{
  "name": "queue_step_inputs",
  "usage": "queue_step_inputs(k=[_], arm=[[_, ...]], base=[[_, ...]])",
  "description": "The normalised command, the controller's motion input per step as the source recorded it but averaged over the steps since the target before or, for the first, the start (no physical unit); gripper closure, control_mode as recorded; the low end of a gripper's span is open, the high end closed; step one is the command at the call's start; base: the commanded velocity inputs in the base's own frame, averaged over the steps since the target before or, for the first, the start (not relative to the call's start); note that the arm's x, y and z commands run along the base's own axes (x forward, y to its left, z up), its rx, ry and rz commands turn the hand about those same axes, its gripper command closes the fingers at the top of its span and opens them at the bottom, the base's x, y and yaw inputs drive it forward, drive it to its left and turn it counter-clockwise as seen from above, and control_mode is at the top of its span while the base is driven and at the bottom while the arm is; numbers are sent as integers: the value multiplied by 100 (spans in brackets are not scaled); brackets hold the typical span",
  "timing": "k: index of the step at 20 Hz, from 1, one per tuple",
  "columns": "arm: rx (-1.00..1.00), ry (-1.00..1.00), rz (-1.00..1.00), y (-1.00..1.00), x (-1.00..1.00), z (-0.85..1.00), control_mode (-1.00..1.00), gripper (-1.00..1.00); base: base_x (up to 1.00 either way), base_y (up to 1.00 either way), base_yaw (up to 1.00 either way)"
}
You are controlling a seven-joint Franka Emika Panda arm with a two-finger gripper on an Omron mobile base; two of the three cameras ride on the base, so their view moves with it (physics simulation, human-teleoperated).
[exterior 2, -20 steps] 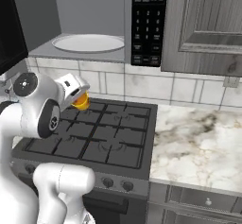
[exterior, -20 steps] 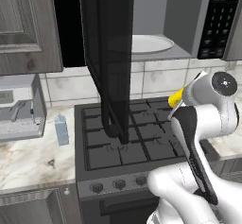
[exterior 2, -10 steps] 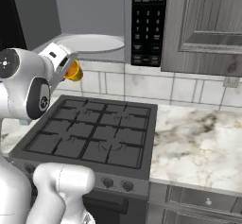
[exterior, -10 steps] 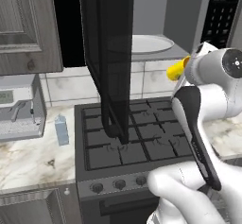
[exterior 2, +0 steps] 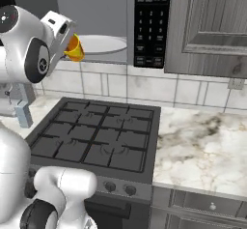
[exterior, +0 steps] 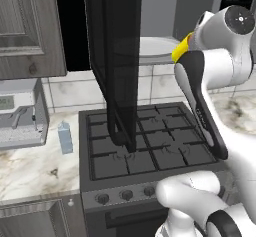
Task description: Place the microwavable item in the microwave. Then, close the microwave door and press the start button.
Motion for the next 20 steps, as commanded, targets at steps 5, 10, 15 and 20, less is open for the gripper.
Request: queue_step_inputs(k=[5, 10, 15, 20], arm=[[0, 15, 13, 0, 67, 18, -100, 100], [0, 10, 9, 1, 70, -17, -100, 100], [-1, 0, 4, 2, 59, 0, -100, 100], [-2, 3, 3, 13, 74, -10, -100, 100]], base=[[0, 0, 0], [0, 0, 0], [0, 0, 0], [0, 0, 0]])
